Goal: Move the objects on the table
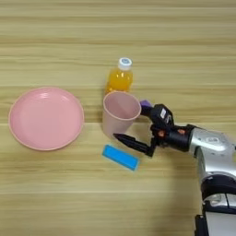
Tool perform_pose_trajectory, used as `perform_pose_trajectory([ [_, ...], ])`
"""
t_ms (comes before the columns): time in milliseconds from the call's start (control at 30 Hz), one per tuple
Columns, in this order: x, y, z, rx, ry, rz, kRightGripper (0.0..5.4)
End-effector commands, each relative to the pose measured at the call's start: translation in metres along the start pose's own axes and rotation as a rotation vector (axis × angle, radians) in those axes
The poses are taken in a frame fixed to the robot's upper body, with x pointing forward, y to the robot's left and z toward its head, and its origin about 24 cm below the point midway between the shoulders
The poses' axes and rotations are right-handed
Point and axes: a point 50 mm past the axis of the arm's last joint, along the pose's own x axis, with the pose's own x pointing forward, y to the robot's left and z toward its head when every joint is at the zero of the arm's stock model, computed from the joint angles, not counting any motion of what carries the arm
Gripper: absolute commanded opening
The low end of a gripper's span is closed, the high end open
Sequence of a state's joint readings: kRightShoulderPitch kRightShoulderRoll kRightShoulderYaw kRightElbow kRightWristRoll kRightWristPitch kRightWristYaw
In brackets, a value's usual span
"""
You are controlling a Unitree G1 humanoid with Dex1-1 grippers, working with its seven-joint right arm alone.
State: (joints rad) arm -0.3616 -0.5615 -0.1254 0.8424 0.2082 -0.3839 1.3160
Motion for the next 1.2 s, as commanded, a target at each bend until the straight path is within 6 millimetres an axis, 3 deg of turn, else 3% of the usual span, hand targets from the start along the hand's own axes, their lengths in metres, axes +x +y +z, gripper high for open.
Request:
perform_pose_trajectory([
  [33, 0.005, -0.020, 0.032, -0.125, -0.051, -0.048, 5.38],
  [433, 0.019, -0.016, 0.034, -0.119, -0.086, -0.032, 5.38],
  [833, 0.022, -0.015, 0.034, -0.117, -0.105, -0.037, 4.30],
  [1200, 0.029, -0.013, 0.045, -0.146, -0.163, -0.029, 4.23],
])
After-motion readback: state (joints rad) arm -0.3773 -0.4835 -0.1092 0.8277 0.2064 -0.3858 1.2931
